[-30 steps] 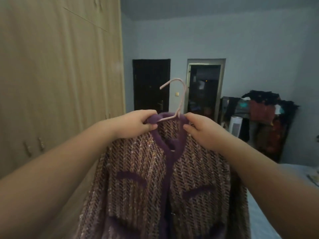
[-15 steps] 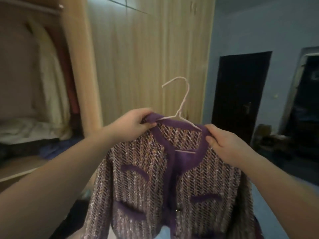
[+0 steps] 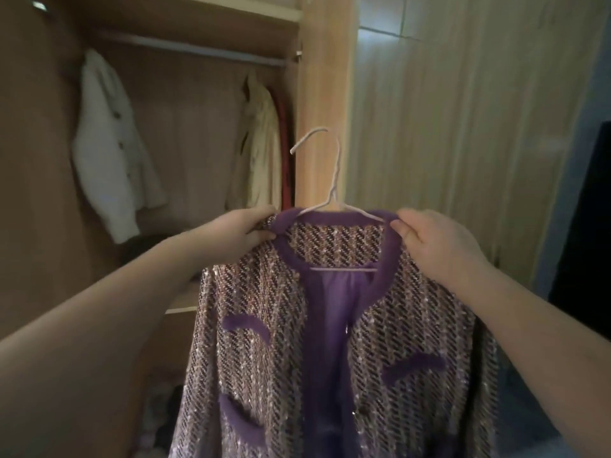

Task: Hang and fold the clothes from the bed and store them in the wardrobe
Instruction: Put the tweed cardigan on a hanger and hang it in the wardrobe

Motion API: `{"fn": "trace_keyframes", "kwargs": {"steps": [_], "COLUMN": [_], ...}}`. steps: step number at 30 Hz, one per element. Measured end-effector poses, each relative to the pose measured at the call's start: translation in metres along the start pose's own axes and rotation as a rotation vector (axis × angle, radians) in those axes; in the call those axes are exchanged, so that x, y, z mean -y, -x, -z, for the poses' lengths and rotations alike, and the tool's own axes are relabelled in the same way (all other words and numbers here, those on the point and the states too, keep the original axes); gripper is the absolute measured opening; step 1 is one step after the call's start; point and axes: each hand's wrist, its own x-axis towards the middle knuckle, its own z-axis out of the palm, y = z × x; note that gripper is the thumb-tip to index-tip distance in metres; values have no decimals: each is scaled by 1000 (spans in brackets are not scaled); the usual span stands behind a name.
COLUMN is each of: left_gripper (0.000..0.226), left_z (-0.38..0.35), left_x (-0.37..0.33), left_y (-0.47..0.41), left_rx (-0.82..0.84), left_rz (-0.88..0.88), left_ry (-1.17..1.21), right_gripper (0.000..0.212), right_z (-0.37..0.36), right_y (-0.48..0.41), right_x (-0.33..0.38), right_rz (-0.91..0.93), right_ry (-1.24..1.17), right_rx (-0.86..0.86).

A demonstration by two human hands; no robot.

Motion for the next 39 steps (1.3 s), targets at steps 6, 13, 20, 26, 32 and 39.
{"fn": "trace_keyframes", "kwargs": {"steps": [6,13,20,26,32,39], "left_gripper": [18,9,7,1,16,67], "left_z": [63,106,117,116,112,110], "left_x": [98,203,296,357,395,436], "left_y": [9,1,-15,-49,-115,-202], "left_rx": [-68,-280,-284,-368,-329,-172], "left_rz": [-17,-56,54,139,95,206], "left_ry": [-13,14,-27,-5,-41,-396], "right_gripper": [28,33,18,73,50,16], "right_z": [-60,-118,-200,-278,-340,-345], "right_y": [-97,-188,-211,-231,-313,-440], "right_x": [107,180,180,207,170,138], "right_rz": [-133,-133,-149,183,212,207], "right_ry": [-310,-364,-370,-4,-60,-223], "right_rx": [-97,176,55,112,24,-29]}}
